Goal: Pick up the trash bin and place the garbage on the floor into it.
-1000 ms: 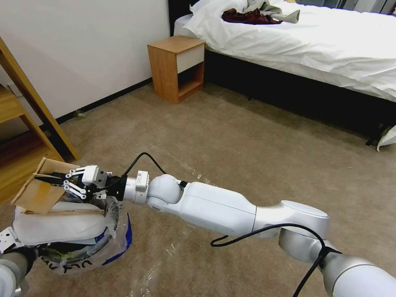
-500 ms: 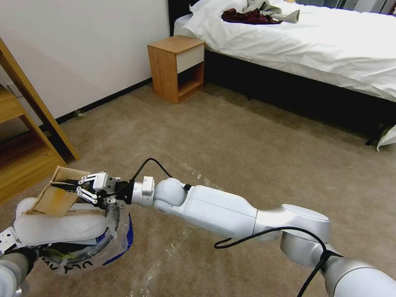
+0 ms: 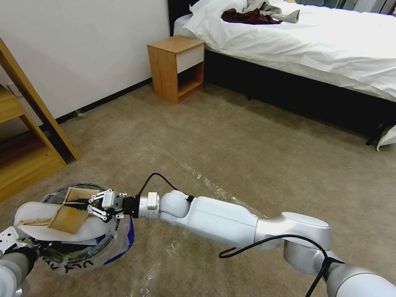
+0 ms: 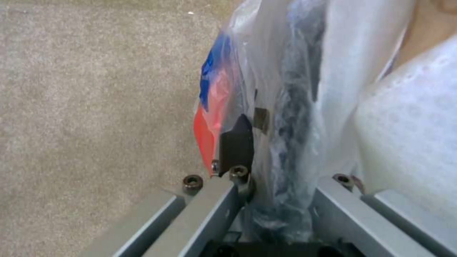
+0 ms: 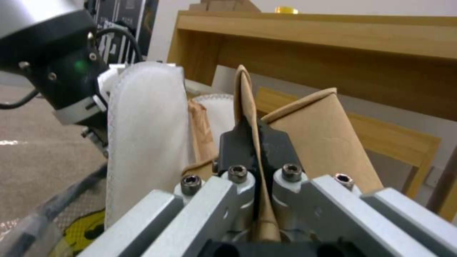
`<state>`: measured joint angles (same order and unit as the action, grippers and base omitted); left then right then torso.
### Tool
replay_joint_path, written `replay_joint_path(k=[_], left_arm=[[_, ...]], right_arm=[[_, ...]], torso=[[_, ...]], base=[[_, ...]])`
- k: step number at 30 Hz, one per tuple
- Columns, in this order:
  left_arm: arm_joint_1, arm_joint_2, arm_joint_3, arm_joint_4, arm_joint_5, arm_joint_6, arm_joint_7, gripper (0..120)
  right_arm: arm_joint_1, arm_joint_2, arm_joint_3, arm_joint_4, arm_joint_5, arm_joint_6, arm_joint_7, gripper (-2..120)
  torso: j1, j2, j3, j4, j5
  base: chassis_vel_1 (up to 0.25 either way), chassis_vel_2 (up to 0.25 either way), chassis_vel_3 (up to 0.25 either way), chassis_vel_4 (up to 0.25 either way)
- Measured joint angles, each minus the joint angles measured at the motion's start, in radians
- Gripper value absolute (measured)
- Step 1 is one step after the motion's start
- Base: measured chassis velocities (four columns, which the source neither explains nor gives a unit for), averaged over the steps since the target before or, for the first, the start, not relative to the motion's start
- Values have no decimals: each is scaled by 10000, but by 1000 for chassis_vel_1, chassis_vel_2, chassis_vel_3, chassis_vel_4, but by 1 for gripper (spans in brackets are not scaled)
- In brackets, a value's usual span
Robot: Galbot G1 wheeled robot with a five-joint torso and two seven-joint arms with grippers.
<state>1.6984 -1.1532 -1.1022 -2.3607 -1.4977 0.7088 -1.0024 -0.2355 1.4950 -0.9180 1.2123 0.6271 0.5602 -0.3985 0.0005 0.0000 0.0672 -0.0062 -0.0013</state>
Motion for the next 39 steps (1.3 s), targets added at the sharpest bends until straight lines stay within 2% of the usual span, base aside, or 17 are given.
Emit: replay_joint_path(k=[8,11,14,18,21,25,27,29,31,32,35,39], left_arm=[[-19,1,12,-9,-4,-3,-17,0],[-39,14,22,-9,-18,-5,-30,0],[-46,32,26,-9,-43,-7,-42,0],[-50,48,27,-8,-71,-9,-66,0],[-70,84,11,19,-134,-18,-93,0],[-88,88,7,45,-166,-22,-128,0],[-103,72,19,50,-173,-23,-138,0],[-108,69,25,52,-175,-23,-140,0],[-116,67,27,60,-186,-23,-142,0],[-116,67,27,60,-186,-23,-142,0],[-115,69,22,60,-216,-23,-153,0],[-117,68,22,60,-220,-23,-164,0]], right_arm=[[-100,46,-71,-188,-128,185,3,0],[-99,39,-87,-191,-129,197,-2,4],[-67,33,-70,-198,-146,164,-43,19],[-29,-5,-9,-108,-126,-76,-238,29],[33,-66,61,124,-7,-412,-457,46],[92,-77,79,219,23,-474,-499,54],[157,-75,134,286,40,-487,-523,66],[181,-76,162,318,79,-492,-565,70],[247,-90,250,400,166,-539,-696,82],[247,-90,250,400,166,-539,-696,82],[298,-89,290,436,189,-506,-696,96],[347,-89,290,485,193,-507,-680,99]], torso=[[0,0,0,0,0],[0,0,0,0,0],[0,0,0,0,0],[0,0,0,0,0],[0,0,0,0,0],[0,0,0,0,-1],[0,0,0,1,0],[0,0,0,0,0],[0,0,0,0,0],[0,0,0,0,0],[0,0,0,0,0],[0,0,0,0,0]], base=[[0,0,0,0],[0,0,0,0],[0,0,0,0],[0,0,0,0],[0,0,0,0],[0,0,0,0],[0,0,0,0],[0,0,0,0],[0,0,0,0],[0,0,0,0],[0,0,0,0],[0,0,0,0]])
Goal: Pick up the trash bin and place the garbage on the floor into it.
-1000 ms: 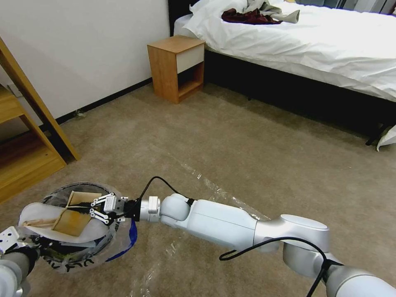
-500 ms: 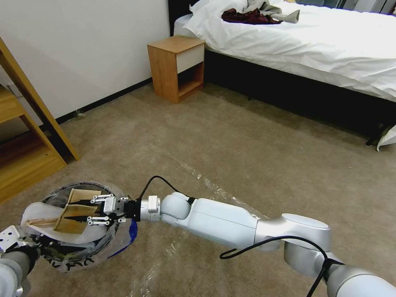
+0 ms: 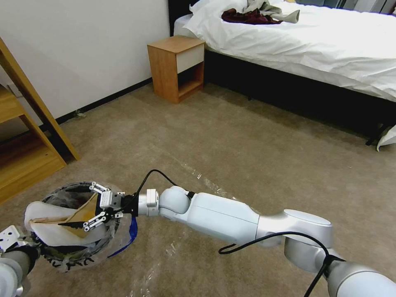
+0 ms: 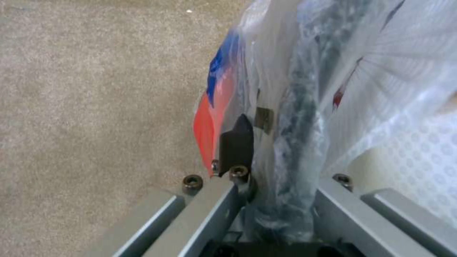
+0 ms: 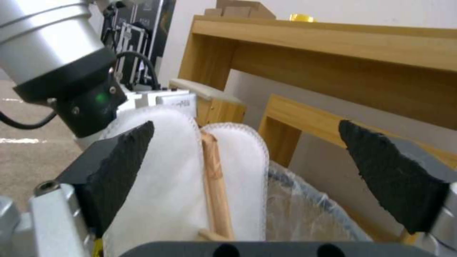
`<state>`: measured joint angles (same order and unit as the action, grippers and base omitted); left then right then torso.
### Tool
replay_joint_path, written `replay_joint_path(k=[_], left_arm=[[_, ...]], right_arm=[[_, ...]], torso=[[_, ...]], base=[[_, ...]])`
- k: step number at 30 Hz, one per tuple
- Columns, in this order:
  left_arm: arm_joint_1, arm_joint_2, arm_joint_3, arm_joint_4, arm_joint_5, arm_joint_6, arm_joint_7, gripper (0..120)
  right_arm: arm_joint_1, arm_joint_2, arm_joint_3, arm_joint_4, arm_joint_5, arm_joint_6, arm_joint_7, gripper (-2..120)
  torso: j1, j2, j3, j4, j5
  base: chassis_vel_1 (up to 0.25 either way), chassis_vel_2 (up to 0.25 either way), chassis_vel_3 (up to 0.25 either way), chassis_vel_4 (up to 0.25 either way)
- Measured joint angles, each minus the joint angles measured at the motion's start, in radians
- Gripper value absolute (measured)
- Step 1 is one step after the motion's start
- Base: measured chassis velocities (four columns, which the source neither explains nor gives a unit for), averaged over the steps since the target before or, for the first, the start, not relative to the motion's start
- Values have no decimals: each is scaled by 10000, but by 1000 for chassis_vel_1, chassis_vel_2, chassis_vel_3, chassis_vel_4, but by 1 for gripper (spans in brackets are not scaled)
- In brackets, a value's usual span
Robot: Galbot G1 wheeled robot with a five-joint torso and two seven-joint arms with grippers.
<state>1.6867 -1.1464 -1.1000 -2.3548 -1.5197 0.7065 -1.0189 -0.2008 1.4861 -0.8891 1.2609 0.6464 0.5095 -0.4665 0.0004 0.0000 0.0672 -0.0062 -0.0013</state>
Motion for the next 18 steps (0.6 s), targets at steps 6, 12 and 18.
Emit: replay_joint_path(k=[6,12,18], left_arm=[[12,-34,7,-1,-1,0,-32,0],[41,-17,-40,-4,-105,0,-96,0],[227,-34,-285,-143,-260,58,-233,0]], right_arm=[[231,60,120,126,238,53,183,100],[483,-14,623,561,463,83,443,100],[767,-179,1873,1264,738,-184,1694,100]], torso=[[0,-1,0,0,0],[0,0,0,0,0],[0,0,0,0,0]], base=[[0,0,0,0],[0,0,0,0],[0,0,0,0]])
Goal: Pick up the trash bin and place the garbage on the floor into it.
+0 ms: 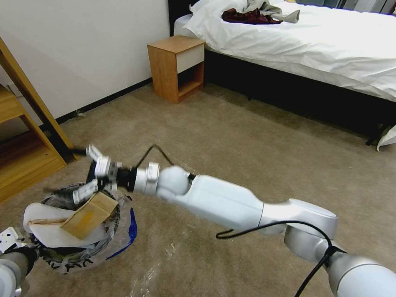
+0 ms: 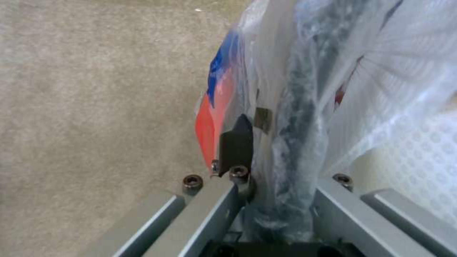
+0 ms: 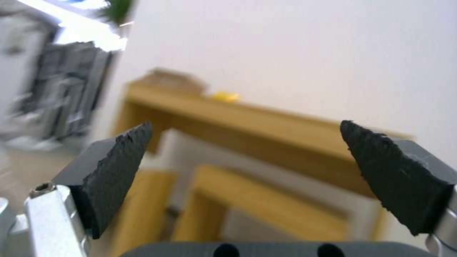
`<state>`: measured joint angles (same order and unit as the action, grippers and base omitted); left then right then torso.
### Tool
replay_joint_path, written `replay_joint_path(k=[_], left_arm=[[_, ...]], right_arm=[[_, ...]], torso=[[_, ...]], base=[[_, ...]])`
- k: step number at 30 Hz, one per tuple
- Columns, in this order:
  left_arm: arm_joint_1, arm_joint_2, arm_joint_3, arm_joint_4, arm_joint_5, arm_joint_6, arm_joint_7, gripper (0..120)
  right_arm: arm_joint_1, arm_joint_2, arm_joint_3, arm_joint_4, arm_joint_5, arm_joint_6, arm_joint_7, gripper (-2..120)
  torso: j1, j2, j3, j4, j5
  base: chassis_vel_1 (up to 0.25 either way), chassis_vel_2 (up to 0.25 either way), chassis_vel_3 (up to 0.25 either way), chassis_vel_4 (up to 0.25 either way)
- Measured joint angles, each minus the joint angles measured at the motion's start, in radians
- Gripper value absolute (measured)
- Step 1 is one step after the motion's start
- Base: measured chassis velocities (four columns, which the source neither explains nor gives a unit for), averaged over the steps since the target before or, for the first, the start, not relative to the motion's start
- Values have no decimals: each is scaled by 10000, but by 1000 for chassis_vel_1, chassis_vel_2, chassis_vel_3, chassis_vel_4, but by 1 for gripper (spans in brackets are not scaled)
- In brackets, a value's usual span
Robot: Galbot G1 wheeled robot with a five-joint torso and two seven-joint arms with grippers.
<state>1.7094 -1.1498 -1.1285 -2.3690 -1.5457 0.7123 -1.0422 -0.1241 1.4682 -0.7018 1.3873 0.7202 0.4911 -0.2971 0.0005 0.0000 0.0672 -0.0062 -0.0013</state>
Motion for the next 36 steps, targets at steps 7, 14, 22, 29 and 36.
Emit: replay_joint_path(k=[7,14,22,29,36], left_arm=[[201,-41,-160,-156,-88,134,-181,0],[285,-164,-232,-207,-13,166,-158,0],[193,-192,-102,-38,169,227,-111,0],[125,43,-233,-8,-209,230,-261,0],[247,40,-429,-132,-518,231,-597,0]], right_arm=[[-990,-532,2207,682,-696,-752,2781,100],[-2932,-1579,4539,1368,-1587,-1287,3722,100],[-5745,-2770,7249,2433,-2449,-1458,4189,100],[-8620,-2762,9348,3059,-3651,-1020,4182,100],[-10728,-2164,10694,3706,-5131,-574,4493,100]], torso=[[-1,0,0,3,0],[0,0,1,-4,4],[-1,1,-1,-4,1],[0,0,-1,-5,2],[-1,2,-1,1,0]], base=[[0,0,0,0],[0,0,0,0],[0,0,0,0],[0,0,0,0],[0,0,0,0]])
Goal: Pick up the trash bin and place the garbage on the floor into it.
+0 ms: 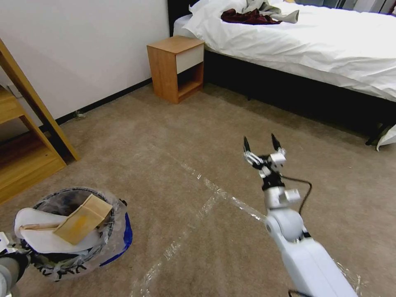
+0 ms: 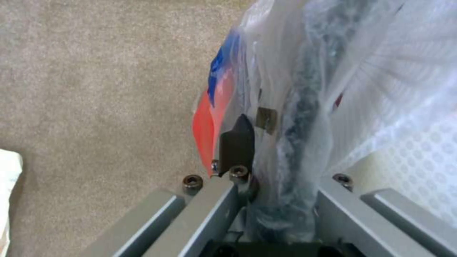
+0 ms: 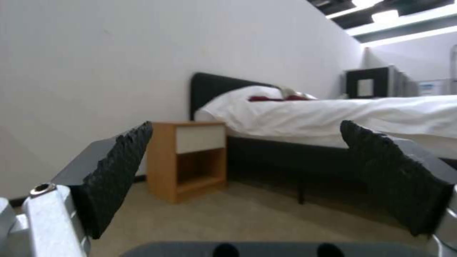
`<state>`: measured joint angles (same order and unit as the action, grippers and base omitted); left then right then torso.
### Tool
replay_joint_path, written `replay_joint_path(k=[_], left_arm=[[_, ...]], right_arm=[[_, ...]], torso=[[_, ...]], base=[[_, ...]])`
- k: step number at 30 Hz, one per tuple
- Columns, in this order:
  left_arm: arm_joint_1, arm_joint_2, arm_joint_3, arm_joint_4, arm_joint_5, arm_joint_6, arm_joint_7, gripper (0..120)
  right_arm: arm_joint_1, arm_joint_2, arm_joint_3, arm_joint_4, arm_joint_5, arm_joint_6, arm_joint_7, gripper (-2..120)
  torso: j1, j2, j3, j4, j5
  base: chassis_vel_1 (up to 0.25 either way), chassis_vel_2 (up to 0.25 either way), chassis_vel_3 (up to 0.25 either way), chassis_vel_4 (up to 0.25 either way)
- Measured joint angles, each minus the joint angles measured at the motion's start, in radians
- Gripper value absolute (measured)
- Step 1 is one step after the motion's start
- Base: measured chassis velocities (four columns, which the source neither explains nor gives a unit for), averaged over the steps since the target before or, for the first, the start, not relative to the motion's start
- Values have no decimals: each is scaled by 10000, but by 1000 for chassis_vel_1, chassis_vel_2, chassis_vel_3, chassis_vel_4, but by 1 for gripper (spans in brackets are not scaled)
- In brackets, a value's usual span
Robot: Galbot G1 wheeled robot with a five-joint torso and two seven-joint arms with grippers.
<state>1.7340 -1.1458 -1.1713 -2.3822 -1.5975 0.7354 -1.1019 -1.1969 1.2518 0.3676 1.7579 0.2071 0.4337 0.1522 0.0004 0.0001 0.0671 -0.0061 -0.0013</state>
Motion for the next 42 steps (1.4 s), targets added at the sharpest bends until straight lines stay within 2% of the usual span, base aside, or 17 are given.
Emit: replay_joint_path(k=[6,9,13,23,42], left_arm=[[126,-213,-38,-117,-4,0,23,0],[160,-421,108,-119,195,2,134,0],[172,-524,179,-119,306,2,204,0],[285,-522,99,-251,305,3,216,0],[316,-581,73,-356,286,1,201,0]], right_arm=[[-1133,570,908,1,-925,1018,63,100],[-1660,868,1358,3,-1251,1598,-7,100],[-1961,1130,1468,54,-1431,1881,-61,100],[-2158,1503,1180,-101,-1793,2268,-226,100],[-2051,1531,995,-337,-1814,2421,-366,100]], torso=[[0,2,0,-1,0],[0,1,1,0,-1],[0,2,1,-2,-1],[0,1,1,0,-1],[0,-1,1,0,-1]], base=[[0,0,0,0],[0,0,0,0],[0,0,0,0],[0,0,0,0],[0,0,0,0]])
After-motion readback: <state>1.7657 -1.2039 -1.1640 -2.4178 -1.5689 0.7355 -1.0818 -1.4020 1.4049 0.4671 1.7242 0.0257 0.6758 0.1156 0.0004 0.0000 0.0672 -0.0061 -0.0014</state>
